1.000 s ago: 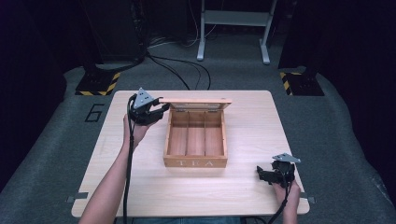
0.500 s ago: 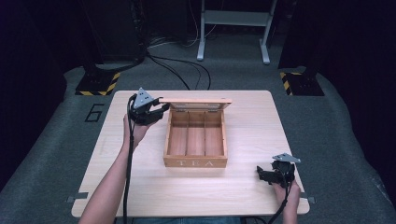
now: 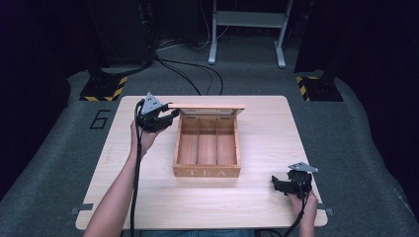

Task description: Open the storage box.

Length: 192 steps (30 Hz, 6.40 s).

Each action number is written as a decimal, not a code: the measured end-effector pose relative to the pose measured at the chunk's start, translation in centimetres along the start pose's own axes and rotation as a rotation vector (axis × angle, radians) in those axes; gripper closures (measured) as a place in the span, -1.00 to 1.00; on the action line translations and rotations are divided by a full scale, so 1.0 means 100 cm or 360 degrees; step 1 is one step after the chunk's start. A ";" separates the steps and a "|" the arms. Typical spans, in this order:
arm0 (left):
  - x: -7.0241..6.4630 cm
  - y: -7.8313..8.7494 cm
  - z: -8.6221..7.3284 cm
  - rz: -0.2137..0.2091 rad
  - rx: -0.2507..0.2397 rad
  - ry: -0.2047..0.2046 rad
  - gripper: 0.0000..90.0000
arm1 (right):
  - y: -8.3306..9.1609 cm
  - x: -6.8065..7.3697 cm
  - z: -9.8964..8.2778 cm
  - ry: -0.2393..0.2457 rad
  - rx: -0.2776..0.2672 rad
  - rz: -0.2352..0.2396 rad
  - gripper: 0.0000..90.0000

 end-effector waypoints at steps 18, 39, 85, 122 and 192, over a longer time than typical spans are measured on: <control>0.000 0.000 0.000 -0.0002 0.0000 -0.0002 0.35 | 0.000 0.000 0.000 -0.0001 0.0000 -0.0001 -0.84; 0.000 0.000 0.000 -0.0004 0.0001 -0.0004 0.35 | 0.000 0.000 0.000 -0.0001 0.0000 -0.0001 -0.84; -0.004 0.003 -0.005 0.0008 0.0006 -0.0031 0.35 | 0.000 0.000 0.000 0.0000 0.0000 -0.0001 -0.84; -0.041 0.015 -0.081 -0.0093 0.0123 0.0069 -0.02 | 0.000 -0.001 -0.001 0.0016 0.0007 -0.0008 -0.84; -0.053 0.066 -0.152 -0.0219 0.0260 0.0189 -0.97 | 0.000 0.000 0.000 0.0015 0.0001 -0.0011 -0.83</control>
Point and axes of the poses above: each handheld gripper's, and its own axes: y roughly backward along the jaws, z roughly out of its top, x roughly to its left, the point moved 4 cm from there along -y, roughly forward along the jaws, and after that the axes turned 1 degree about y, right-handed, at the moved point
